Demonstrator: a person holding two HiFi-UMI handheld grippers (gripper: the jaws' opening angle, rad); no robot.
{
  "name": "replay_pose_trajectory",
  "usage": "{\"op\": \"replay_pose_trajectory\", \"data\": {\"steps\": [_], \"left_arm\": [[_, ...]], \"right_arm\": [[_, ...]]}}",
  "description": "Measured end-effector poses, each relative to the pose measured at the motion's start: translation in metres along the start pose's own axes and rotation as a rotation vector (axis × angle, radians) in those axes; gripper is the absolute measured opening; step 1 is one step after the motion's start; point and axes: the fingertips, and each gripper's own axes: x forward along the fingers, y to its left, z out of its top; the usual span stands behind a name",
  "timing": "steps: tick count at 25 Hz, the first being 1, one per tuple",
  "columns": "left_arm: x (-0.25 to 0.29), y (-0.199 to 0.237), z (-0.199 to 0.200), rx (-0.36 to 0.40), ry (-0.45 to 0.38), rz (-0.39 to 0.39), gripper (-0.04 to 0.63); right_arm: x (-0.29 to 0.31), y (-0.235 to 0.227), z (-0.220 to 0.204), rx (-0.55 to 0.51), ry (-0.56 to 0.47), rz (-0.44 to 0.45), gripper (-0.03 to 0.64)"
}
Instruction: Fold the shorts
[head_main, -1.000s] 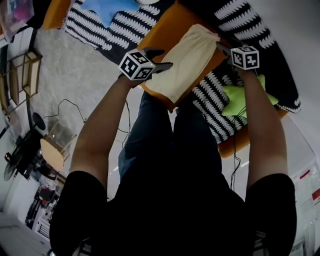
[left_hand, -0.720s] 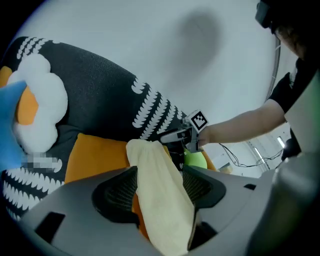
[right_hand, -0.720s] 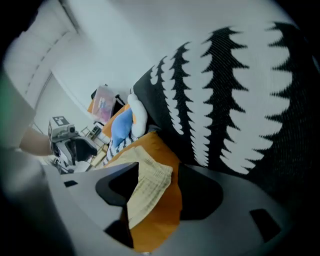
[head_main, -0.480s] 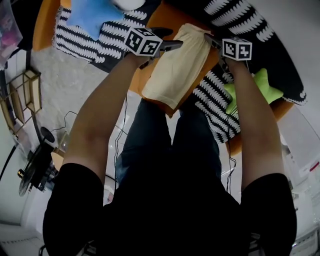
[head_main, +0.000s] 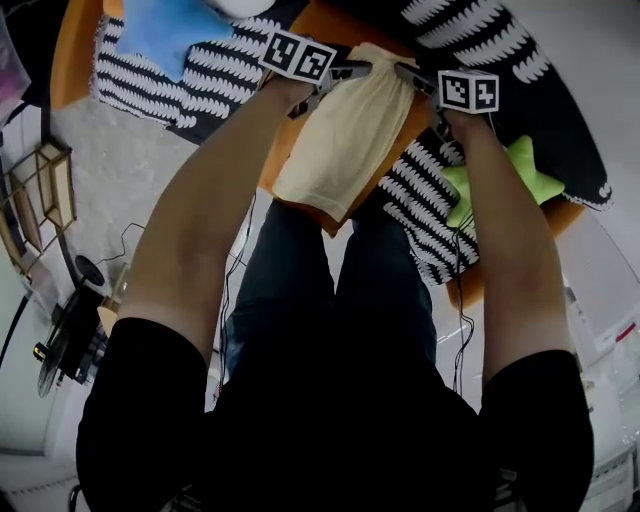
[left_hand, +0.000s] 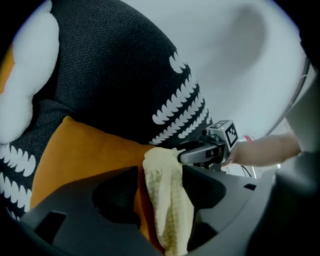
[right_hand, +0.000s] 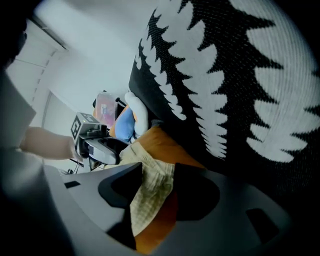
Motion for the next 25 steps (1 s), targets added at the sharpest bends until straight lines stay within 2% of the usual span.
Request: {"op": "replay_pose_trajectory", "data": {"steps": [3,6,8,11,18,20,23,25], "left_arm": [[0.003,0.001,-0.001,-0.008,0.019,0.002,0.257],[0.003,0.001,0.003,-0.005,0.036,0.005,0.183],[0.002,-0.001,0.007,0.033,0.039,0.018,0.136],[-0.005,-0.007,0.015,0.112,0.033,0.039,0.101],[-0.035,-0.022,0.058,0.22,-0.066,0.048,0.095],[-0.047,-0.031,0.074,0.316,-0.102,0.071,0.096],[-0.067,-0.054,0.082,0.58,-0.109,0.141,0.084],[-0.077,-0.068,0.076,0.701,-0.102,0.156,0.083]], "right_arm": [[-0.002,0.009,0.001,-0.012,0.01,0.036,0.157],[-0.004,0.017,0.0,-0.007,0.029,0.067,0.102],[-0.007,0.02,0.003,-0.026,0.03,0.072,0.092],[-0.013,0.025,0.012,-0.113,0.026,0.049,0.084],[-0.038,0.052,0.062,-0.222,-0.096,0.034,0.083],[-0.047,0.062,0.078,-0.286,-0.134,0.016,0.081],[-0.062,0.085,0.087,-0.422,-0.163,-0.007,0.081],[-0.072,0.1,0.084,-0.507,-0.164,-0.015,0.081]]}}
